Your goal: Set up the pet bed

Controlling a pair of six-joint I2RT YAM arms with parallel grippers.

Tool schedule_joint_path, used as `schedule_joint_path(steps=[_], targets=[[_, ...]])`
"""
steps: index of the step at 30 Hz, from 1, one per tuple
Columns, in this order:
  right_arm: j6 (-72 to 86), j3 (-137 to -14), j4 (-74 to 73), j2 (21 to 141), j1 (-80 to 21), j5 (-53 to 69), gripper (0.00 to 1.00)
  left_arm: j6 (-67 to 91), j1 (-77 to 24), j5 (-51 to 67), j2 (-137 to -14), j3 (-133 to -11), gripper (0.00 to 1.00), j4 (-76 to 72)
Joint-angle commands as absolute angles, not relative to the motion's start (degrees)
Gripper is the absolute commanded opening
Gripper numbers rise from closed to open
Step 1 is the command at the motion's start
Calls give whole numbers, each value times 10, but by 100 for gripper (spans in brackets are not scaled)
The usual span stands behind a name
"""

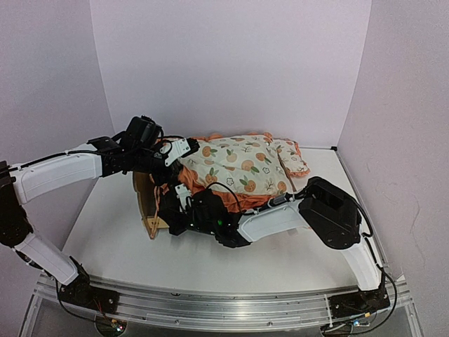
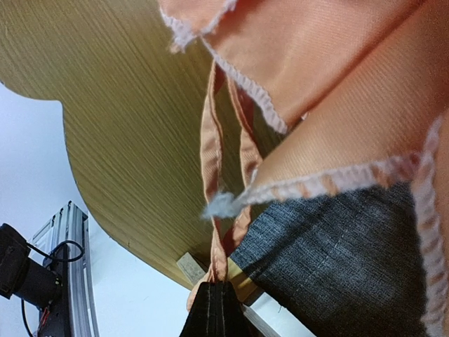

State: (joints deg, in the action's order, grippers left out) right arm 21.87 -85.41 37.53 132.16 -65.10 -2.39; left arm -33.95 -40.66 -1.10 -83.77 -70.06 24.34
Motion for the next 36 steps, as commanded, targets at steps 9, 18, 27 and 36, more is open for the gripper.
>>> schedule_joint_path(steps=[9,18,27,36], targets=[[173,-823,326,1177,-643,94,0,-337,-402,-4,-837,-727,0,215],[216,-844,289,1249,-690,161,0,-335,-398,-2,-837,-725,0,219],[201,-817,265,1242,-685,112,25,-337,-397,-2,-834,-721,0,224],[172,-799,273,1189,-655,56,24,-337,-397,-2,-832,-715,0,220]])
